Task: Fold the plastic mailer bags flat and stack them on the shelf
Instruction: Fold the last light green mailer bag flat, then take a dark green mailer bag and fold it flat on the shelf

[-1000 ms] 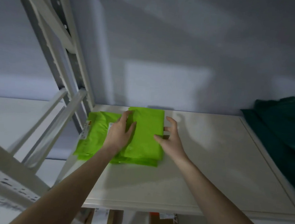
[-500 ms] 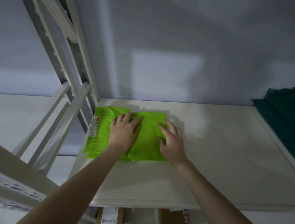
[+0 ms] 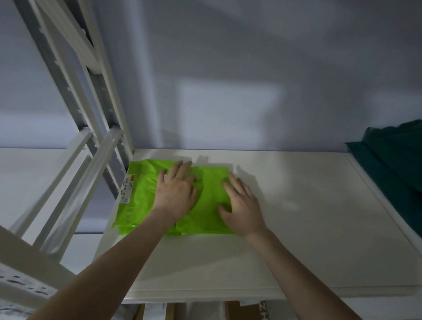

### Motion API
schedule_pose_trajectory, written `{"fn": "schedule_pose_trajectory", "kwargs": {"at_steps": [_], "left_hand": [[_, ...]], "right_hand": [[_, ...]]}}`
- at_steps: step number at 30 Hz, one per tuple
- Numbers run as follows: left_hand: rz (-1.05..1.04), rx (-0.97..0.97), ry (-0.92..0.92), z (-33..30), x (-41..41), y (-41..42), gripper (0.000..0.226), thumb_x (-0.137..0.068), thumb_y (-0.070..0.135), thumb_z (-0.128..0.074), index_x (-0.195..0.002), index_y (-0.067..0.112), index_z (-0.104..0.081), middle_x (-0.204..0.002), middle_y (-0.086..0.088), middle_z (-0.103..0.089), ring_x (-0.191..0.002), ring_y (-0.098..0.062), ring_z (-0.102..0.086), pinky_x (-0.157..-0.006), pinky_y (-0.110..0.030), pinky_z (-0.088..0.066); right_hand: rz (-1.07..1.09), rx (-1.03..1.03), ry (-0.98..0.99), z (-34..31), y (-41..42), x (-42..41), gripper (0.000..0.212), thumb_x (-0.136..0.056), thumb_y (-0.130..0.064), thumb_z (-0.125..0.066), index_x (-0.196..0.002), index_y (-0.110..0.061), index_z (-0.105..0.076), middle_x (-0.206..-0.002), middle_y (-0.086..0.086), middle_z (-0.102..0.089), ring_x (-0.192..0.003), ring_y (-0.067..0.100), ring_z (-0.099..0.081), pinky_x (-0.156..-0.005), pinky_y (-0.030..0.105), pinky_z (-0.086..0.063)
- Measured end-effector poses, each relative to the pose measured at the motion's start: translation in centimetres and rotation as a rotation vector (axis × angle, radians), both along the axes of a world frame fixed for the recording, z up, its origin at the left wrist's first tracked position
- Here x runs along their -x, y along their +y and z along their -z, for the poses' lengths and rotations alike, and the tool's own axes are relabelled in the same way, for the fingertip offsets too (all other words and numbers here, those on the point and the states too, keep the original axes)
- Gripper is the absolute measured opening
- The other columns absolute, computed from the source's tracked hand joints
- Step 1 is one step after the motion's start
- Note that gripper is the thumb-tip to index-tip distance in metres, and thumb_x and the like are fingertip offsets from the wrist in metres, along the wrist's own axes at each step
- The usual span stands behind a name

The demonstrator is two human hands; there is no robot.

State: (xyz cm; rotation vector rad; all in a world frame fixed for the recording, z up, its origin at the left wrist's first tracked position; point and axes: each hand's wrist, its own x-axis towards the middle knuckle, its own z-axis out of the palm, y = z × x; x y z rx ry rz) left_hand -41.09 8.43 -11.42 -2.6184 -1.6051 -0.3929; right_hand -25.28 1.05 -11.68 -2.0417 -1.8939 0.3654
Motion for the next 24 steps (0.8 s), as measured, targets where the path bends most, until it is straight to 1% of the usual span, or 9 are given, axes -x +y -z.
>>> {"fn": "schedule_pose_trajectory", "kwargs": {"at_steps": [1,3,6,11,16,21,24], "left_hand": [[0.003,-0.005,-0.003,-0.4,-0.2,-0.1,0.037,-0.093,0.029,-0.042,-0.127,0.018,-0.052,-0.156,0.001,-0.021,-0.145,-0.018,-0.012,-0.113,-0.045,-0.013],[0.032,-0.002,-0.021,-1.4,-1.1,-0.4,0.044,-0.094,0.033,-0.04,-0.136,0.018,-0.042,-0.158,0.002,-0.01,-0.146,-0.017,-0.001,-0.115,-0.046,-0.005],[0.079,0.002,-0.043,-2.8,-3.0,-1.0,0.053,-0.095,0.039,-0.038,-0.144,0.02,-0.03,-0.159,0.003,-0.001,-0.146,-0.016,0.005,-0.116,-0.047,-0.001],[0.128,0.0,-0.093,-5.0,-8.2,-2.4,0.055,-0.095,0.045,-0.037,-0.146,0.024,-0.028,-0.159,0.004,-0.002,-0.146,-0.013,0.006,-0.116,-0.045,0.003],[0.199,0.01,-0.118,-6.5,-15.9,-4.7,0.056,-0.095,0.047,-0.037,-0.146,0.025,-0.027,-0.159,0.004,-0.005,-0.146,-0.012,0.005,-0.116,-0.044,0.005],[0.286,0.02,-0.126,-7.3,-25.2,-7.7,0.056,-0.095,0.048,-0.036,-0.146,0.026,-0.026,-0.159,0.005,-0.007,-0.146,-0.013,0.004,-0.116,-0.045,0.003],[0.344,0.036,-0.114,-7.6,-30.9,-9.5,0.057,-0.096,0.048,-0.035,-0.147,0.025,-0.024,-0.159,0.003,-0.006,-0.146,-0.014,0.004,-0.117,-0.045,0.002]], "right_hand": [[0.011,-0.022,0.006,-0.4,-0.1,-0.5,0.065,-0.086,-0.039,-0.046,-0.146,-0.019,-0.029,-0.159,-0.002,-0.01,-0.144,0.019,-0.014,-0.114,0.037,-0.024],[0.045,-0.066,0.008,-1.2,-0.6,-1.9,0.064,-0.089,-0.035,-0.054,-0.146,-0.02,-0.03,-0.159,-0.001,-0.011,-0.145,0.019,-0.014,-0.114,0.036,-0.023],[0.092,-0.098,0.01,-2.5,-1.3,-4.7,0.061,-0.09,-0.035,-0.055,-0.145,-0.02,-0.033,-0.158,-0.001,-0.013,-0.144,0.019,-0.015,-0.113,0.035,-0.023],[0.196,-0.181,-0.035,-4.9,-3.4,-10.8,0.056,-0.089,-0.033,-0.057,-0.141,-0.017,-0.04,-0.156,0.003,-0.02,-0.141,0.023,-0.021,-0.108,0.035,-0.027],[0.292,-0.234,-0.059,-7.0,-6.6,-19.0,0.052,-0.088,-0.029,-0.06,-0.135,-0.014,-0.047,-0.154,0.007,-0.025,-0.139,0.027,-0.025,-0.107,0.037,-0.029],[0.397,-0.236,-0.063,-8.8,-11.1,-28.0,0.05,-0.087,-0.025,-0.06,-0.134,-0.013,-0.048,-0.151,0.007,-0.027,-0.138,0.025,-0.024,-0.104,0.04,-0.032],[0.439,-0.228,-0.076,-9.3,-14.1,-33.7,0.05,-0.089,-0.027,-0.057,-0.136,-0.014,-0.045,-0.151,0.007,-0.027,-0.137,0.024,-0.024,-0.106,0.042,-0.032]]}}
